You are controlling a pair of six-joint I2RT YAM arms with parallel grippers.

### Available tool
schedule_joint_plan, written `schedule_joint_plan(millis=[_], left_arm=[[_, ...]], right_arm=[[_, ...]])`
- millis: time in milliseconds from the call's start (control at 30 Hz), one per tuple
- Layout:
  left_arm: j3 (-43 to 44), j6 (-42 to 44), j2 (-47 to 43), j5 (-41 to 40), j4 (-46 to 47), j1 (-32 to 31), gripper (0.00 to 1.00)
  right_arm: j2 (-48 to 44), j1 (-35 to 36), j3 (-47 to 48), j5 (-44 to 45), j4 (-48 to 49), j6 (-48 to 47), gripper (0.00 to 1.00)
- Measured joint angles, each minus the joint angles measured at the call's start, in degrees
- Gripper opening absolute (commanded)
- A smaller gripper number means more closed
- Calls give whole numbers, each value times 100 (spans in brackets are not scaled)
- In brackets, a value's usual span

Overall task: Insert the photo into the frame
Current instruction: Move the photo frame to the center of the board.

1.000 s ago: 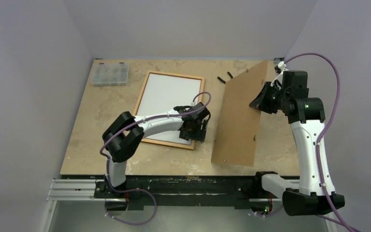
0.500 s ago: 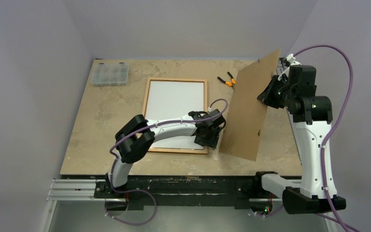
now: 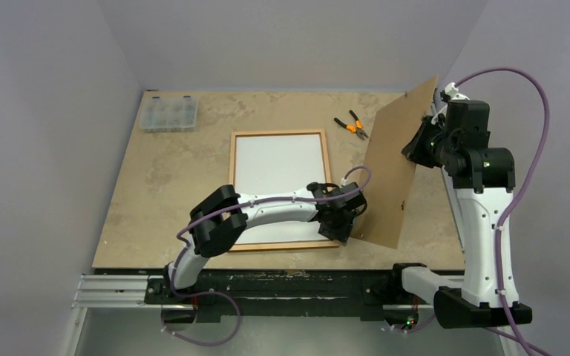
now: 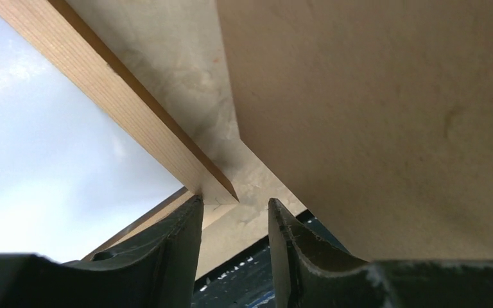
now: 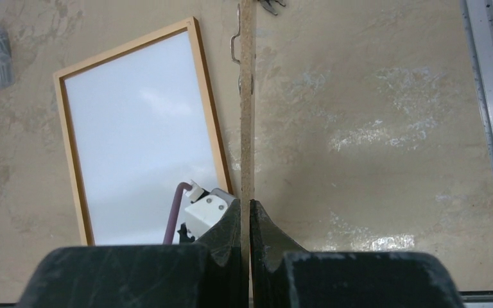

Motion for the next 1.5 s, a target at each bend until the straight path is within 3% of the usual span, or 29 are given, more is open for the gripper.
schedule_joint_plan(millis=[300, 567, 767, 933, 1500], left_arm=[[37, -151, 13, 291, 0, -212, 34], [-348, -184, -52, 444, 166, -251, 49], [-990, -214, -754, 448, 636, -87, 52], [-1045, -199, -1119, 267, 820, 166, 53], [-216, -116, 7, -66, 304, 109, 47]], right_arm=[[0, 0, 299, 219, -85, -87, 0], [0, 0, 304, 254, -203, -125, 0], [-2, 0, 291, 247, -197, -125, 0], [-4, 0, 177, 247, -188, -125, 0], [-4, 0, 131, 743, -219, -168, 0]])
